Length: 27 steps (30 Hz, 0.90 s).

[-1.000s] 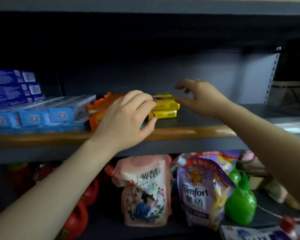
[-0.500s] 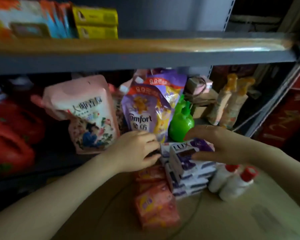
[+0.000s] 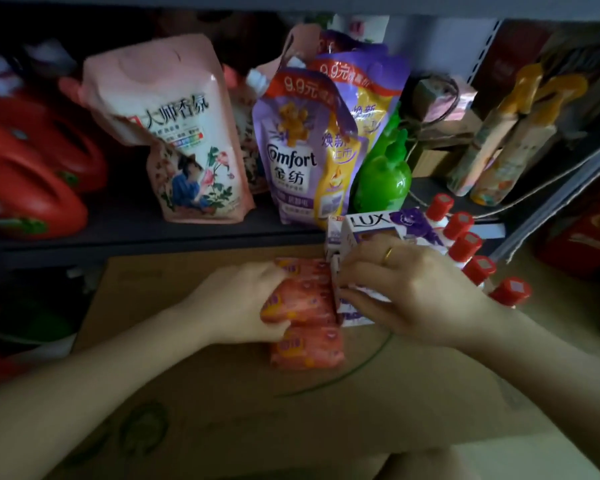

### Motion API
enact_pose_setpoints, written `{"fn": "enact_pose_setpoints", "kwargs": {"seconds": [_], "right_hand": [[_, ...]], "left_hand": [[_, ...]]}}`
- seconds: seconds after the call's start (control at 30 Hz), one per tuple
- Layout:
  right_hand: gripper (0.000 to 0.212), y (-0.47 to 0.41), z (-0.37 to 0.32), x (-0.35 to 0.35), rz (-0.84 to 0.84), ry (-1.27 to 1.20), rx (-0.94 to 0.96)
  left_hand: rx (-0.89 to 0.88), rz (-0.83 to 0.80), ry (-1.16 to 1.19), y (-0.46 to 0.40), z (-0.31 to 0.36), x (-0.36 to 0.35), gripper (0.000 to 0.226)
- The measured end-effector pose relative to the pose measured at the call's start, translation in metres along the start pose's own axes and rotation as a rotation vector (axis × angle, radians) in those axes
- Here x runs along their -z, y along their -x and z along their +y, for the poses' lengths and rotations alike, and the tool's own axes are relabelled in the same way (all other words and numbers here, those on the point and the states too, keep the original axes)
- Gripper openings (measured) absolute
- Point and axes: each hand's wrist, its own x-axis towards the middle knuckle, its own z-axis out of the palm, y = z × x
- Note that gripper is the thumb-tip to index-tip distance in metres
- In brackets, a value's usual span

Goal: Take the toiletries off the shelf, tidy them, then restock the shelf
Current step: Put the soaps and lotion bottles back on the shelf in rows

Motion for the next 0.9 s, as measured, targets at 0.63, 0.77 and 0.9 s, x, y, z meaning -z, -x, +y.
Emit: {"fn": "enact_pose_setpoints", "kwargs": {"seconds": [0.63, 0.77, 0.9], "right_hand": [[0.058, -0.010, -0.042, -0.092, -0.552, 0.042, -0.313], [0.057, -0.033, -0.053, -0.068, -0.342, -0.297, -0.380], [0.049, -0.070, -0.055, -0.023, -0.041, -0.534, -0.462]], "left_hand": [[-0.019, 0.477, 0.008, 0.039, -0.035, 0.046, 0.064], [-0.038, 0.587, -0.020, 0.047, -0.041, 0.075, 0.059], [-0.071, 0.731, -0.037, 0.048, -0.055, 0.117, 0.061]]}}
